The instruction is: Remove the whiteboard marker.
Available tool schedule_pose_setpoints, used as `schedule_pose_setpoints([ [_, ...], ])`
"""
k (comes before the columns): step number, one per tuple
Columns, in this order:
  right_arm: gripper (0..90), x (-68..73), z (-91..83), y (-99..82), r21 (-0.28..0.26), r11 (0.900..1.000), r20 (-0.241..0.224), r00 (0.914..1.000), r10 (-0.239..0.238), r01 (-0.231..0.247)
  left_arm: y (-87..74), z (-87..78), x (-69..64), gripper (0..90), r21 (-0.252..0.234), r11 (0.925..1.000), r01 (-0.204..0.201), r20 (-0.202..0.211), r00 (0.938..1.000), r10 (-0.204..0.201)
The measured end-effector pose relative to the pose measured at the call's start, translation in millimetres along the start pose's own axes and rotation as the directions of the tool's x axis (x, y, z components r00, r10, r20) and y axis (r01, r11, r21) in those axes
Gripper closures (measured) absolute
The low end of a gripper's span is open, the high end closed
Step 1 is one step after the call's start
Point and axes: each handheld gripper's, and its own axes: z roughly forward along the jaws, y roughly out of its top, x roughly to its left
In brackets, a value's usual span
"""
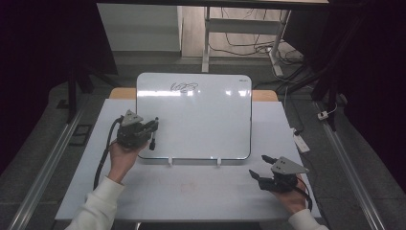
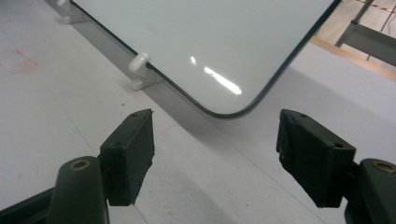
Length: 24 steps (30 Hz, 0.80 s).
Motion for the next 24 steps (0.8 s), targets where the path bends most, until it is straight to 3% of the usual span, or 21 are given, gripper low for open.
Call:
schedule_pose_setpoints([
  [6,28.6,3.5,2.0,4.5,-0.008,0.9998,-0.042,0.9989,0.02,-0.02,-0.1,-4.0,-12.1,81.3,-0.018,0.9996,-0.021,0.082,0.9964,0.023],
  [11,29.2,8.6,6.2,10.0,-0.017,0.999,-0.091,0.9951,0.04,-0.041,0.1,-4.2,-19.0,81.3,-0.033,0.9994,-0.012,0.165,0.9861,0.017],
  [18,31.1,25.4,25.1,30.7,-0.032,0.9979,-0.218,0.9748,0.048,-0.056,0.7,7.2,-42.7,81.3,-0.022,0.999,-0.039,0.251,0.9669,0.044],
  [24,31.6,42.7,49.4,55.9,-0.038,0.9983,-0.28,0.9594,0.033,-0.045,2.9,19.0,-60.1,81.3,-0.008,0.9982,-0.059,0.301,0.9518,0.058],
])
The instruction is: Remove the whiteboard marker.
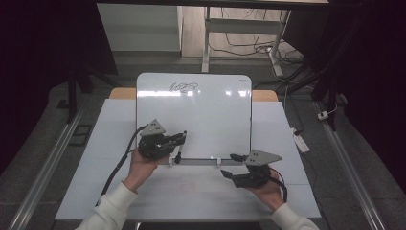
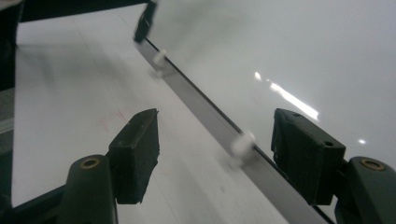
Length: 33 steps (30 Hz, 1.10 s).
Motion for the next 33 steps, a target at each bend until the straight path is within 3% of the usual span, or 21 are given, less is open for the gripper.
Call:
schedule_pose_setpoints([
  [3,33.2,5.2,16.2,10.9,0.012,0.9999,-0.001,1.0,0.003,-0.003,1.7,5.6,-5.2,81.3,0.004,0.9999,-0.01,0.017,0.9998,0.009],
  [9,37.5,13.0,44.3,28.2,0.022,0.9993,-0.063,0.9975,0.031,-0.03,4.2,14.4,-14.1,81.3,-0.001,0.9998,-0.021,0.046,0.9987,0.021],
  [15,46.8,15.1,63.8,40.8,0.024,0.996,-0.106,0.9905,0.088,-0.086,5.5,18.9,-20.5,81.3,-0.001,0.9993,-0.038,0.053,0.9979,0.038],
  [21,62.1,16.3,73.1,47.7,0.026,0.9916,-0.144,0.9811,0.129,-0.127,5.6,21.6,-23.6,81.3,-0.003,0.999,-0.045,0.064,0.997,0.045],
  [24,72.8,16.0,77.2,47.9,0.057,0.9869,-0.158,0.9746,0.158,-0.151,5.2,22.8,-25.3,81.2,-0.003,0.9989,-0.047,0.064,0.9968,0.047],
  [28,78.0,11.9,78.7,46.2,0.082,0.9777,-0.143,0.9685,0.204,-0.194,4.3,25.2,-27.3,81.0,0.0,0.9983,-0.058,0.056,0.9968,0.058],
  [33,78.9,10.2,78.4,45.4,0.106,0.974,-0.116,0.9704,0.212,-0.2,3.5,28.8,-27.7,80.9,0.002,0.9986,-0.053,0.052,0.9973,0.053],
])
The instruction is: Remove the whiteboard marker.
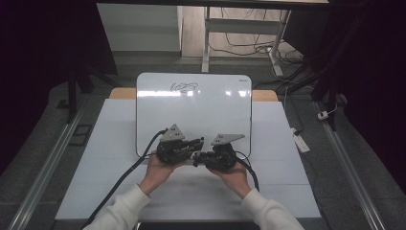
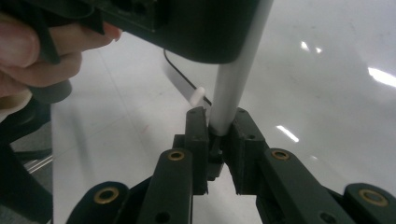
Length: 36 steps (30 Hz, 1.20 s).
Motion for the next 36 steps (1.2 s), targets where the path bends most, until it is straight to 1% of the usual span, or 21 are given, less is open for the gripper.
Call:
schedule_pose_setpoints([
  [2,79.9,-0.7,-1.6,0.1,-0.008,1.0,0.015,0.9999,-0.005,0.005,1.1,-3.7,0.5,79.5,-0.018,0.9998,0.012,-0.005,0.9999,-0.012],
  [3,79.9,-1.2,-3.2,0.3,-0.019,0.9997,0.02,0.9997,-0.014,0.014,2.3,-7.0,1.0,71.9,-0.03,0.9994,0.016,-0.013,0.9998,-0.016],
  [4,79.9,-1.5,-5.0,0.6,-0.03,0.9991,0.028,0.9992,-0.03,0.031,3.1,-11.4,1.7,61.0,-0.038,0.9992,0.014,-0.023,0.9996,-0.015],
  [5,79.9,-1.2,-7.0,1.0,-0.04,0.9983,0.035,0.9985,-0.042,0.044,3.5,-16.2,2.3,55.2,-0.039,0.9992,0.002,-0.04,0.9992,-0.004],
  [7,80.0,0.2,-11.0,2.0,-0.057,0.9956,0.048,0.9963,-0.071,0.074,2.7,-26.7,3.2,49.6,-0.032,0.9992,-0.023,-0.071,0.9972,0.021],
  [9,79.9,0.6,-15.7,2.7,-0.087,0.9908,0.064,0.9931,-0.099,0.104,-0.5,-37.4,3.9,43.2,-0.021,0.9992,-0.036,-0.089,0.9955,0.034],
  [12,80.0,-2.9,-24.0,3.8,-0.144,0.9835,0.076,0.9921,-0.099,0.109,-13.0,-54.2,6.3,42.5,0.001,0.9992,-0.041,-0.103,0.9938,0.041],
  [14,80.1,-5.6,-30.0,4.8,-0.177,0.9774,0.089,0.9909,-0.101,0.116,-26.7,-64.9,10.7,42.4,0.024,0.9996,-0.017,-0.107,0.994,0.019],
  [16,80.1,-8.3,-34.8,5.7,-0.205,0.9719,0.093,0.9907,-0.099,0.116,-42.8,-74.7,15.9,41.9,0.047,0.9989,0.003,-0.122,0.9925,0.002],
  [19,80.1,-10.9,-38.2,7.7,-0.225,0.9673,0.096,0.9906,-0.098,0.117,-66.9,-88.4,26.0,41.3,0.062,0.9964,0.059,-0.133,0.9898,-0.05],
  [20,80.1,-11.6,-38.9,8.5,-0.231,0.9657,0.096,0.9905,-0.098,0.118,-74.4,-92.3,29.4,41.2,0.069,0.9941,0.084,-0.135,0.9881,-0.074],
  [21,80.1,-12.1,-39.0,9.5,-0.24,0.9637,0.094,0.9908,-0.097,0.118,-81.2,-95.7,32.5,40.8,0.083,0.9917,0.098,-0.144,0.9858,-0.085],
  [23,80.2,-13.0,-38.8,12.0,-0.247,0.9613,0.097,0.9903,-0.1,0.122,-94.1,-102.3,36.6,39.9,0.101,0.9888,0.11,-0.185,0.9786,-0.09],
  [24,80.2,-13.7,-38.4,13.3,-0.251,0.9605,0.097,0.9903,-0.1,0.121,-100.4,-105.1,38.8,39.7,0.106,0.9873,0.119,-0.197,0.9756,-0.096],
  [26,80.2,-15.7,-36.3,16.1,-0.257,0.9583,0.098,0.9899,-0.102,0.124,-112.0,-109.1,44.0,38.6,0.107,0.9829,0.15,-0.21,0.9695,-0.125],
  [28,80.2,-18.3,-33.6,20.3,-0.266,0.9552,0.102,0.9892,-0.105,0.129,-120.2,-109.1,49.3,37.7,0.118,0.977,0.178,-0.228,0.9625,-0.148],
  [29,80.2,-20.0,-32.0,23.2,-0.274,0.9532,0.104,0.9893,-0.103,0.128,-122.4,-108.5,51.0,37.0,0.125,0.9755,0.181,-0.236,0.9604,-0.148],
  [30,80.2,-20.0,-32.0,23.2,-0.274,0.9532,0.104,0.9893,-0.103,0.128,-122.4,-108.5,51.0,36.8,0.125,0.9755,0.181,-0.236,0.9604,-0.148],
  [31,80.2,-23.6,-29.8,31.2,-0.297,0.9459,0.11,0.9887,-0.101,0.13,-123.9,-106.8,52.5,36.7,0.134,0.9758,0.173,-0.252,0.9581,-0.136],
  [33,80.2,-27.1,-27.7,42.4,-0.325,0.9355,0.123,0.9871,-0.103,0.138,-124.5,-105.3,53.0,36.2,0.136,0.9759,0.171,-0.25,0.959,-0.133],
  [36,80.2,-33.8,-23.9,63.9,-0.375,0.9148,0.145,0.9841,-0.103,0.151,-125.2,-105.5,52.3,34.6,0.14,0.9763,0.165,-0.26,0.9575,-0.125],
])
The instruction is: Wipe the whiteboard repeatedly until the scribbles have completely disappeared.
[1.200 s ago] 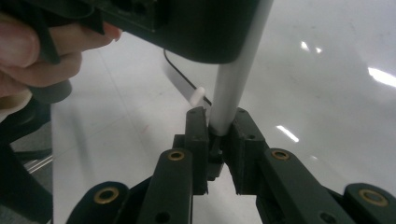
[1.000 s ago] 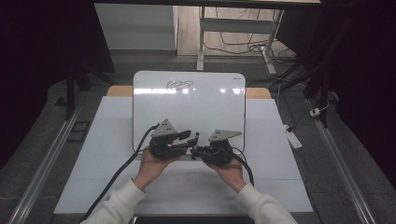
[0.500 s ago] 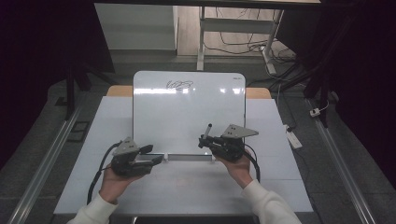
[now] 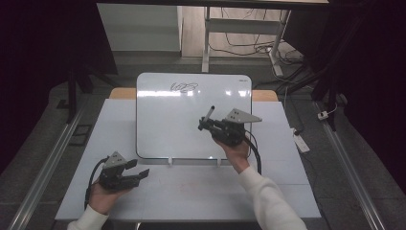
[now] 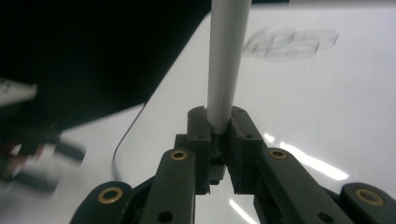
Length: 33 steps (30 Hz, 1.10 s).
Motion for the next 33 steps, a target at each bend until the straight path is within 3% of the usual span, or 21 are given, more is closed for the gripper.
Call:
schedule_pose_setpoints([
  [5,80.2,-15.8,29.0,29.0,-0.073,0.997,0.067,0.9976,-0.019,0.024,-1.0,-1.6,2.3,33.2,-0.009,0.9999,0.014,-0.002,0.9999,-0.014],
  [8,80.2,-28.1,46.7,43.0,-0.085,0.9955,0.126,0.9916,-0.031,0.041,-2.6,0.4,2.0,33.0,0.001,1.0,0.008,-0.002,1.0,-0.008],
  [12,80.2,-51.2,62.3,53.9,-0.104,0.9945,0.201,0.9795,0.006,0.015,-3.6,-0.7,4.5,32.9,-0.006,0.9999,0.013,-0.004,0.9999,-0.013],
  [15,80.2,-63.3,71.6,54.4,-0.105,0.9945,0.226,0.9737,0.03,-0.006,-4.2,-1.7,7.1,32.9,-0.011,0.9998,0.018,-0.003,0.9998,-0.018],
  [19,80.1,-64.1,83.1,49.3,-0.087,0.9962,0.212,0.9771,0.021,-0.003,-4.7,-1.9,7.9,32.9,-0.012,0.9998,0.017,-0.004,0.9998,-0.017],
  [21,80.2,-58.6,88.4,46.7,-0.061,0.9977,0.19,0.9816,-0.017,0.029,-5.0,-1.9,8.5,32.9,-0.013,0.9997,0.02,-0.004,0.9998,-0.02],
  [23,80.1,-56.5,89.0,47.0,-0.05,0.9977,0.192,0.9807,-0.034,0.045,-5.1,-2.0,8.5,32.9,-0.014,0.9997,0.021,-0.004,0.9998,-0.021],
  [24,80.1,-58.8,85.7,50.5,-0.069,0.9955,0.239,0.9698,-0.046,0.065,-5.2,-2.1,8.4,33.0,-0.016,0.9996,0.021,-0.005,0.9998,-0.021],
  [25,80.1,-63.0,82.4,52.7,-0.089,0.9945,0.261,0.9649,-0.031,0.056,-5.3,-2.4,8.0,33.0,-0.017,0.9996,0.021,-0.004,0.9998,-0.021],
  [27,80.1,-71.0,78.2,54.5,-0.112,0.9933,0.267,0.9637,0.001,0.03,-5.2,-2.2,7.8,33.0,-0.016,0.9997,0.019,-0.002,0.9998,-0.019],
  [28,80.1,-71.1,78.1,53.4,-0.108,0.9938,0.265,0.9643,0.006,0.023,-5.1,-2.0,7.8,33.0,-0.016,0.9997,0.019,-0.001,0.9998,-0.019],
  [30,80.1,-65.6,82.3,47.6,-0.083,0.9965,0.209,0.978,0.004,0.013,-5.0,-1.8,8.0,33.0,-0.016,0.9997,0.02,-0.001,0.9998,-0.02],
  [31,80.1,-60.5,85.8,44.7,-0.06,0.9977,0.183,0.9829,-0.021,0.032,-5.0,-1.7,8.4,33.0,-0.016,0.9996,0.022,0.001,0.9997,-0.022],
  [33,80.1,-54.2,89.2,44.4,-0.033,0.9962,0.18,0.981,-0.074,0.081,-5.1,-2.3,8.0,33.0,-0.019,0.9996,0.021,-0.002,0.9998,-0.021],
])
